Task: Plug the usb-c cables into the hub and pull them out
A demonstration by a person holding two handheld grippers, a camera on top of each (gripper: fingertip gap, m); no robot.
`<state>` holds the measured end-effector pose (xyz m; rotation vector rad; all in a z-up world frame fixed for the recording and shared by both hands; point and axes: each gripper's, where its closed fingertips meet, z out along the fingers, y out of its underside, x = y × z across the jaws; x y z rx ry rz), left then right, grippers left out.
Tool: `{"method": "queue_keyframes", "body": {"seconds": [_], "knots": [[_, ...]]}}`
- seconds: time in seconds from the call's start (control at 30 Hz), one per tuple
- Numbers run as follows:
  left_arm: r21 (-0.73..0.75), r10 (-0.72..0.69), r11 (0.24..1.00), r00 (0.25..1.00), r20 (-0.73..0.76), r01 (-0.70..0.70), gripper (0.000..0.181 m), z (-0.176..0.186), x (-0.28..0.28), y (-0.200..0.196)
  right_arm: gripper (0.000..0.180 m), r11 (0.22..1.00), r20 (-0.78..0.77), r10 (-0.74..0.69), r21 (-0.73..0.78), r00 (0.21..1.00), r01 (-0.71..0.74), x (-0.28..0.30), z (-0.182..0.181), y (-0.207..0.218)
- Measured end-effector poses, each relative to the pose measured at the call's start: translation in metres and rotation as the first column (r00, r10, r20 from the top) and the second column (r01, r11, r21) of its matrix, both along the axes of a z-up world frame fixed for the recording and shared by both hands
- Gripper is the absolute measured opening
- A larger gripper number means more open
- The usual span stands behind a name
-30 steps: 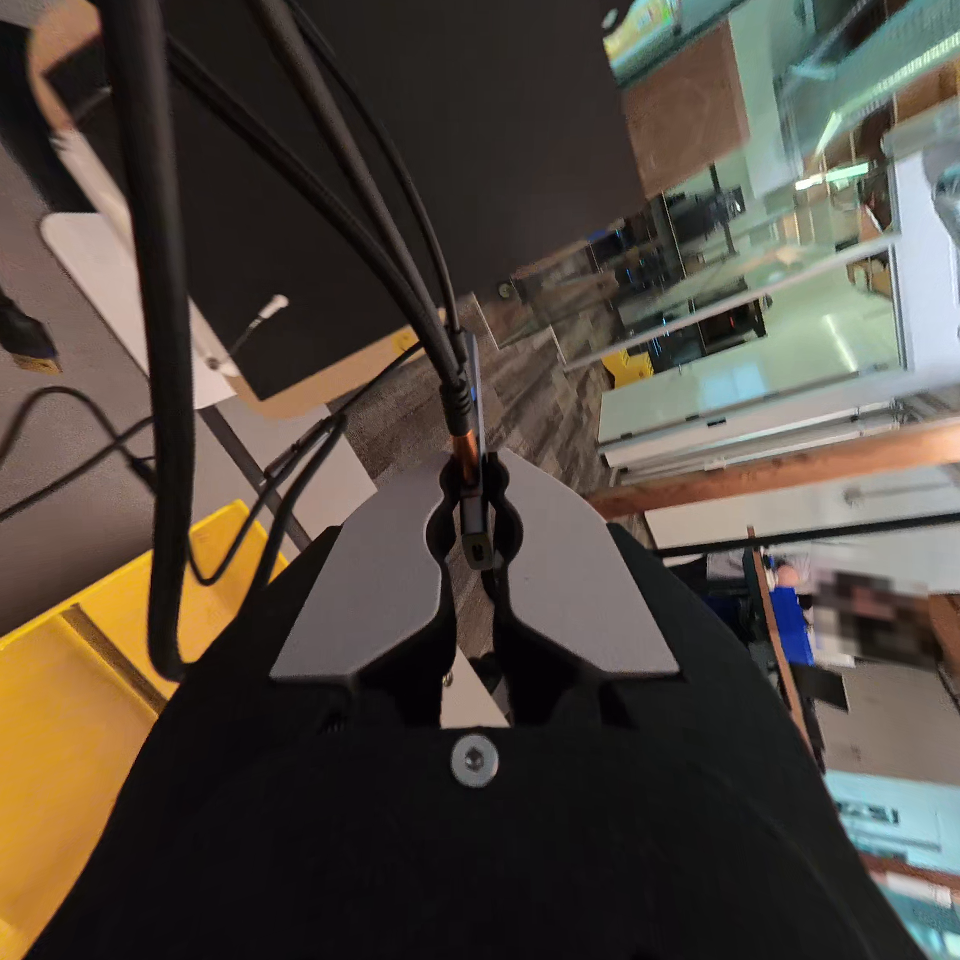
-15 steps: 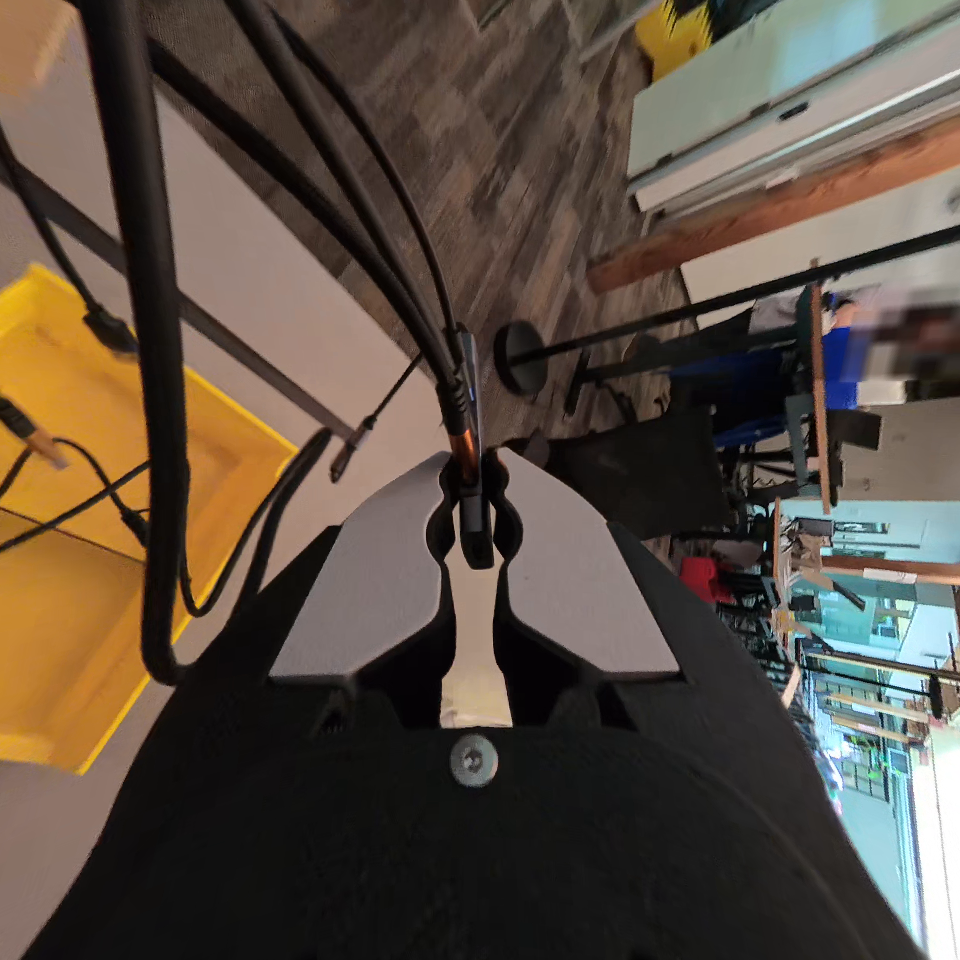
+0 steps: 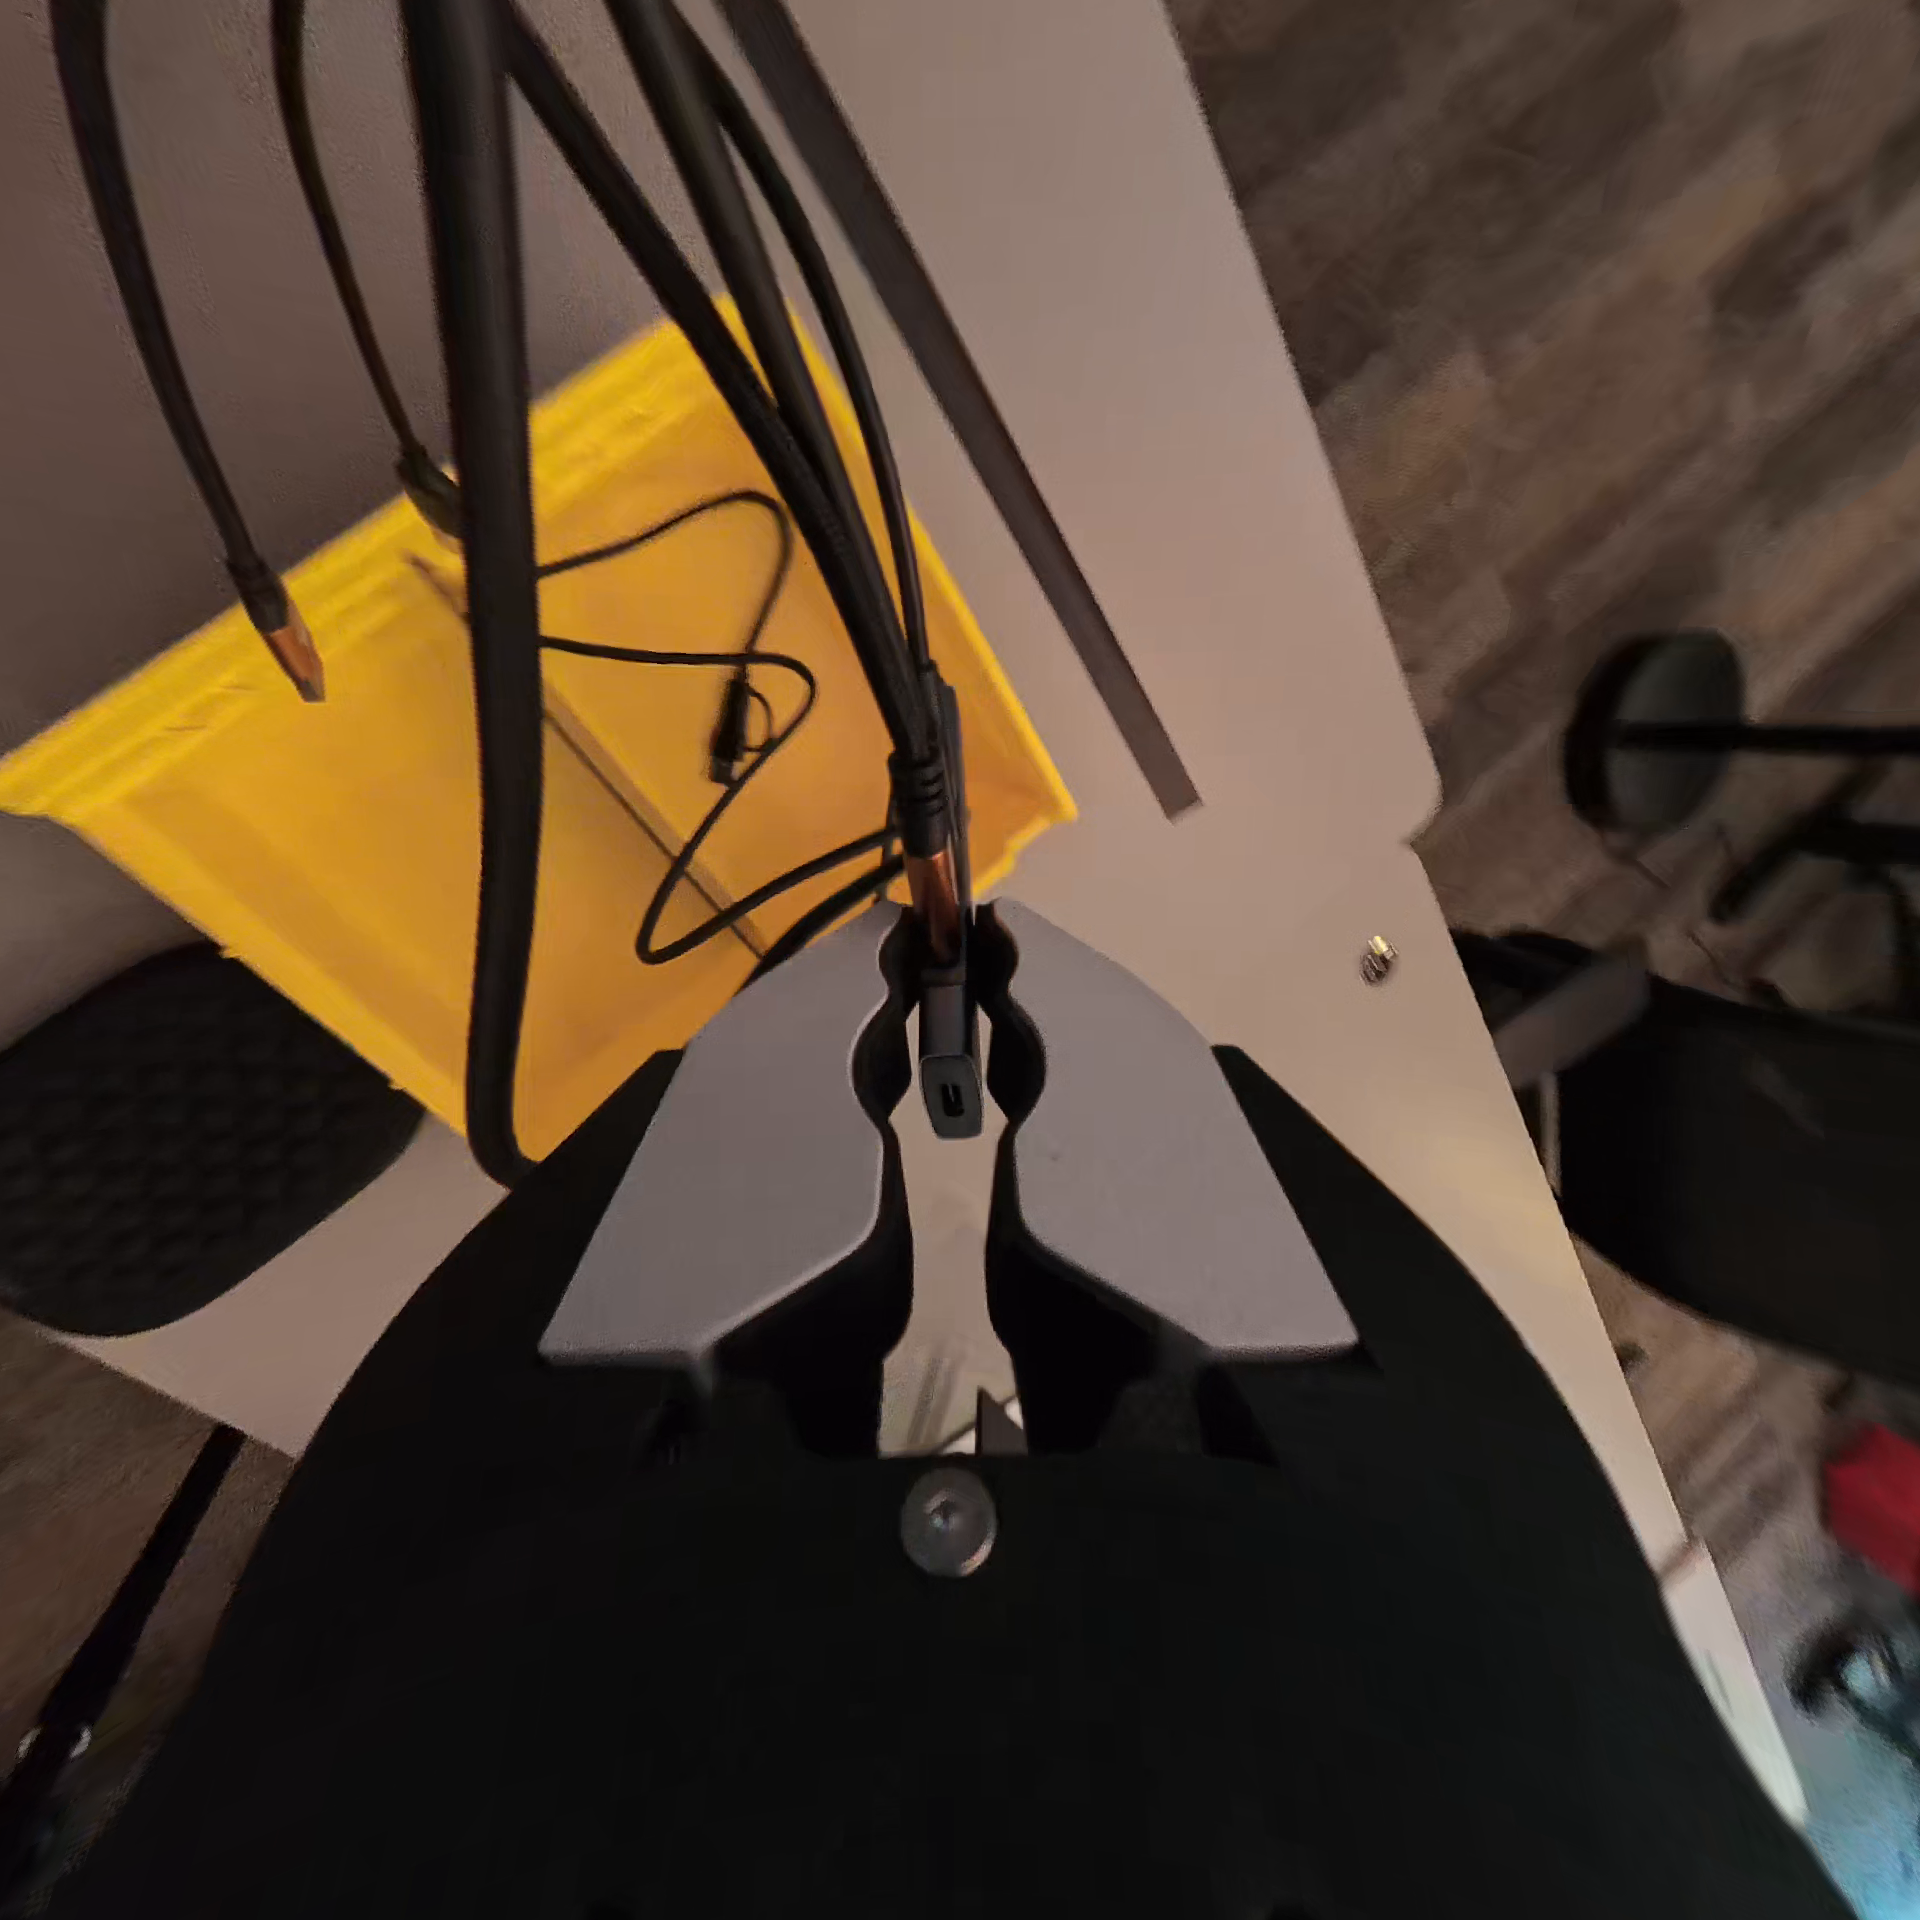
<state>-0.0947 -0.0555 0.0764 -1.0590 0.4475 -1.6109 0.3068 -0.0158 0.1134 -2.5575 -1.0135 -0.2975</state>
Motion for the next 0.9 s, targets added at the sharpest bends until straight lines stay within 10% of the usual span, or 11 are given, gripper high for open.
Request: {"method": "queue_keyframes", "body": {"seconds": [0.27, 0.5, 0.9], "knots": [[0.008, -0.013, 1.0, 0.998, -0.061, 0.014, 0.04, -0.008, 0.013, -0.002, 0.011, 0.993, 0.042, 0.108, 0.033, 0.993, -0.109, -0.029, -0.003, 0.026], [-0.005, -0.007, 1.0, 0.999, -0.049, 0.007, 0.04, -0.009, 0.009, 0.001, 0.011, 0.974, 0.154, -0.071, -0.204, 0.985, 0.102, 0.021, -0.049, 0.013], [0.01, -0.027, 1.0, 0.998, -0.061, 0.028, 0.039, -0.007, 0.016, -0.005, 0.011, 0.969, -0.441, -0.247, -0.12, 0.863, 0.216, 0.064, -0.083, -0.012]]}}
